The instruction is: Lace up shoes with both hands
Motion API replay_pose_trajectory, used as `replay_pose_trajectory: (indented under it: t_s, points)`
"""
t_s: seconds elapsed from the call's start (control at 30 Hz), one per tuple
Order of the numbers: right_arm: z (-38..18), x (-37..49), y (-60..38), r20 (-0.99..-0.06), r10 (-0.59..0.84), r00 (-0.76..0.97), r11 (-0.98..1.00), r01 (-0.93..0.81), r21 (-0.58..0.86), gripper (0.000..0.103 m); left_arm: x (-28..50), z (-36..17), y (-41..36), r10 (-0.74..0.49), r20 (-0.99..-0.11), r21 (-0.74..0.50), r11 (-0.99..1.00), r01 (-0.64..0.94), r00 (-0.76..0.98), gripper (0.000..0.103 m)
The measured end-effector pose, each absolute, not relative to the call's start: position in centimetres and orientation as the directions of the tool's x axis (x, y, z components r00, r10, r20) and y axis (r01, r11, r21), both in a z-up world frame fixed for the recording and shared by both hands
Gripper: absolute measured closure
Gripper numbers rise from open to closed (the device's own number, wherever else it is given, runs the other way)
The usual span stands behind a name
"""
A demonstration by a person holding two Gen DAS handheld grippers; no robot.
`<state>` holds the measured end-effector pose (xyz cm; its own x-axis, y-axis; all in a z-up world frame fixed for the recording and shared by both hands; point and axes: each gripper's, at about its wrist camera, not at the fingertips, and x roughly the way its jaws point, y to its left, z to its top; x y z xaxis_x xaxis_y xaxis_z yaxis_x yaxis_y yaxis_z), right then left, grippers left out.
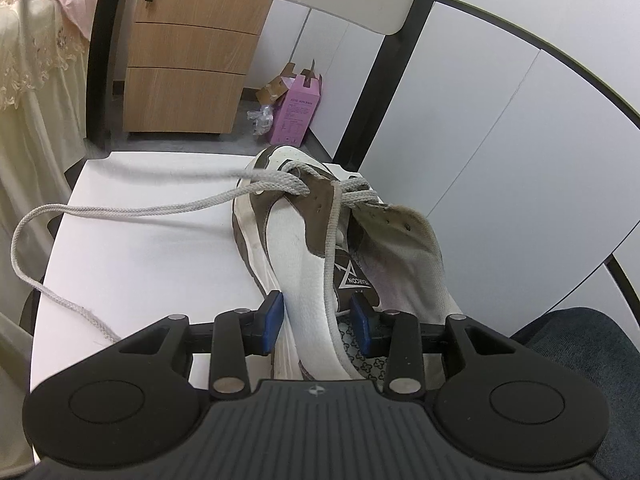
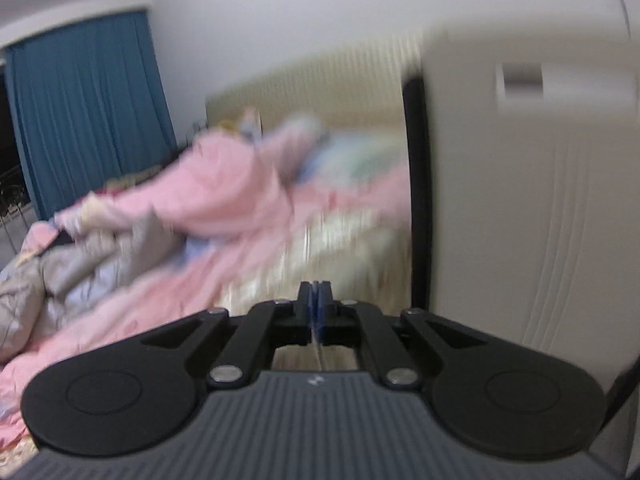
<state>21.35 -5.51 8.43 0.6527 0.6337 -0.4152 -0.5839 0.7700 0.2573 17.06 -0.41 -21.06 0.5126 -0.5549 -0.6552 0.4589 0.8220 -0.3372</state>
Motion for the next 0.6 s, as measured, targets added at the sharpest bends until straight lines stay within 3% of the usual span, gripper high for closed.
replay_pose_trajectory:
  t_s: [0.17, 0.3, 0.47, 0.5, 0.53, 0.57, 0.6]
  points:
    - [1.8, 22.2, -4.5, -0.559, 0.645, 0.520, 0.754, -0.551, 0.357, 0.099, 17.1, -21.0, -0.5, -0.552, -0.657, -0.329, 0.823, 0.463, 0.514, 0.062]
    - [-1.0, 22.1, -3.4, -0.639, 0.619, 0.457, 0.761, -0.550, 0.344, 0.099, 17.1, -21.0, -0.5, -0.553, -0.656, -0.330, 0.822, 0.463, 0.514, 0.062]
    - [-1.5, 21.3, -3.0, -0.659, 0.609, 0.440, 0.758, -0.568, 0.321, 0.097, 17.1, -21.0, -0.6, -0.551, -0.658, -0.327, 0.823, 0.464, 0.513, 0.062]
    - [-1.5, 21.2, -3.1, -0.657, 0.610, 0.443, 0.759, -0.566, 0.324, 0.085, 17.1, -21.0, -0.6, -0.549, -0.659, -0.327, 0.825, 0.462, 0.514, 0.060]
    - [-1.3, 21.1, -3.2, -0.651, 0.614, 0.447, 0.758, -0.563, 0.329, 0.060, 17.1, -21.0, -0.5, -0.547, -0.659, -0.326, 0.826, 0.460, 0.516, 0.060]
    - [-1.0, 21.0, -3.5, -0.636, 0.624, 0.454, 0.753, -0.565, 0.336, 0.053, 17.1, -20.9, -0.5, -0.547, -0.659, -0.326, 0.826, 0.460, 0.516, 0.060]
    - [-0.8, 20.8, -3.7, -0.621, 0.634, 0.461, 0.748, -0.568, 0.343, 0.053, 17.1, -20.9, -0.5, -0.548, -0.658, -0.328, 0.826, 0.459, 0.516, 0.060]
